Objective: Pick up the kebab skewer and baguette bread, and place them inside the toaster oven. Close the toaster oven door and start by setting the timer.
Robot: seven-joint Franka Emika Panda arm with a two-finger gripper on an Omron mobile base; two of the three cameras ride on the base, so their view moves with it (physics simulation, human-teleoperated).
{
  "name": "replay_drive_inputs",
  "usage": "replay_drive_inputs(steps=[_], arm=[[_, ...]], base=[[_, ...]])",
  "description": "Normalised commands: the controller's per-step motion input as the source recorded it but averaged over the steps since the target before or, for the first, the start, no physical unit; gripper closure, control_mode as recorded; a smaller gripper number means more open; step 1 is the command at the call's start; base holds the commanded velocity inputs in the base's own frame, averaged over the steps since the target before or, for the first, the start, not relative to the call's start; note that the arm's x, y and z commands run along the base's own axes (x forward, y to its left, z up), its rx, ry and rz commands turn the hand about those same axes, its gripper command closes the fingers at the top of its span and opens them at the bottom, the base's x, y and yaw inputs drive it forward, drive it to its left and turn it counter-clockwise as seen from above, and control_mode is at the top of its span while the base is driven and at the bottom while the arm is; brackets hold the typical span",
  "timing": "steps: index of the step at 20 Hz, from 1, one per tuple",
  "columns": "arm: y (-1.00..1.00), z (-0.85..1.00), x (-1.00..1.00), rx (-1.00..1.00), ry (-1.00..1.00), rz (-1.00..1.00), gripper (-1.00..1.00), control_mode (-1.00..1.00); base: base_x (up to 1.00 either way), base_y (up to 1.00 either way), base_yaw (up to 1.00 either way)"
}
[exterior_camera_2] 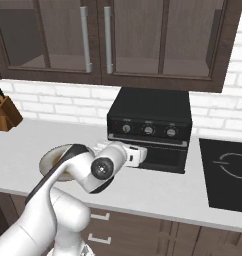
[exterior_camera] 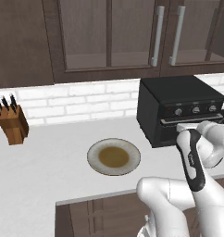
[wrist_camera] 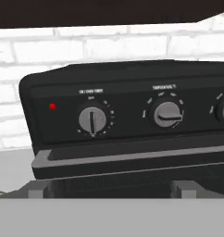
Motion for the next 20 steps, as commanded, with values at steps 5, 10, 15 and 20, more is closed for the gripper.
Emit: replay_drive_inputs(steps=[5,10,15,20], arm=[[-0.09,0.14,-0.04,-0.03,-0.12,0.01,-1.0,-1.0],[-0.02,0.37,0.0,-0.03,-0.02,0.0,-1.0,-1.0],[0.47,0.18,0.22,-0.12,0.0,0.0,-1.0,-1.0],[0.03,0.05,0.04,-0.11,0.0,0.0,-1.0,-1.0]], base=[[0.0,0.0,0.0],[0.0,0.0,0.0],[0.0,0.0,0.0],[0.0,0.0,0.0]])
